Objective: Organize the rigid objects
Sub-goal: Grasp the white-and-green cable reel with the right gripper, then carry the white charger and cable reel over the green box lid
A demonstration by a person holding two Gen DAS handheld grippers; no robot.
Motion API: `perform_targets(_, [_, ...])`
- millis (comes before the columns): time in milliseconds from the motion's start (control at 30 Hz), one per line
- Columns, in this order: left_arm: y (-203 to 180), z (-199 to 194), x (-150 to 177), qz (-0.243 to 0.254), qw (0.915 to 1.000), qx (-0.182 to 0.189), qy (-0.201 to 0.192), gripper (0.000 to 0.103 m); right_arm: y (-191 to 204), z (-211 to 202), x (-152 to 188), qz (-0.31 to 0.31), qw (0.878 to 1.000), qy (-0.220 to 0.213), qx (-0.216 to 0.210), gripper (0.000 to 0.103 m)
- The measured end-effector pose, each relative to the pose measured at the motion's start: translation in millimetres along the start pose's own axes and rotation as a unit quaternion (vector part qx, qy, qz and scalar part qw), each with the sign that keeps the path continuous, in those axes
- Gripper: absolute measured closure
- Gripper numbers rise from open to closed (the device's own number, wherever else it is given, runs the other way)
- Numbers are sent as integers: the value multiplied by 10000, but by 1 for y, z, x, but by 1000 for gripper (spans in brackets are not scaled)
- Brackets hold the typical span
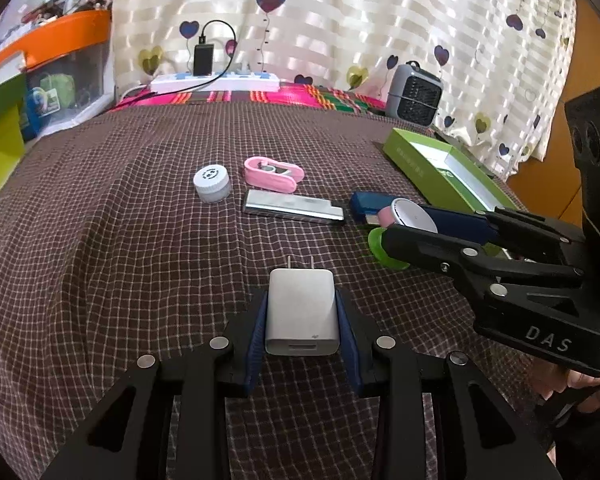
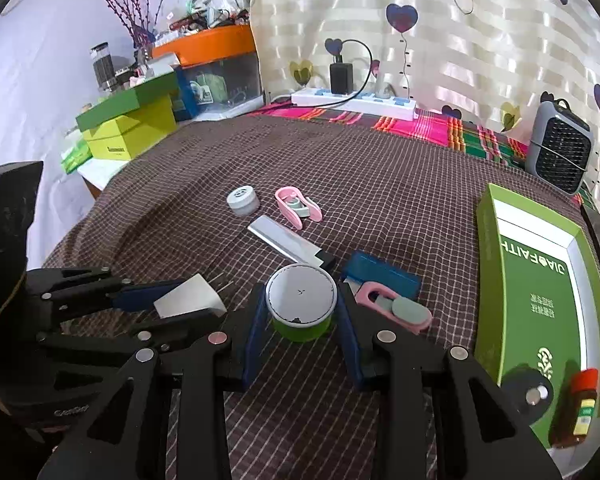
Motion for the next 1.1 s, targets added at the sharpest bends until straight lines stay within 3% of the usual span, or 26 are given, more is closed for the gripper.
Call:
perform_targets(567, [-44, -19, -6, 112, 9987, 254, -436, 71, -18, -44, 12, 236, 9992, -322, -72, 68])
perform_targets(1100, [-65, -21, -13, 252, 9974, 345, -575, 71, -35, -63, 19, 422, 9979, -490, -61, 68])
Point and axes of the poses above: each gripper's, at about its wrist camera, not at the fingertips, and z roughly the way its jaws point, y to its left, x to its underside, the point moved 7 cm from there along z, roughly the way its jaws point, and after that the axes turned 15 degrees about x, right-handed, at the moved point
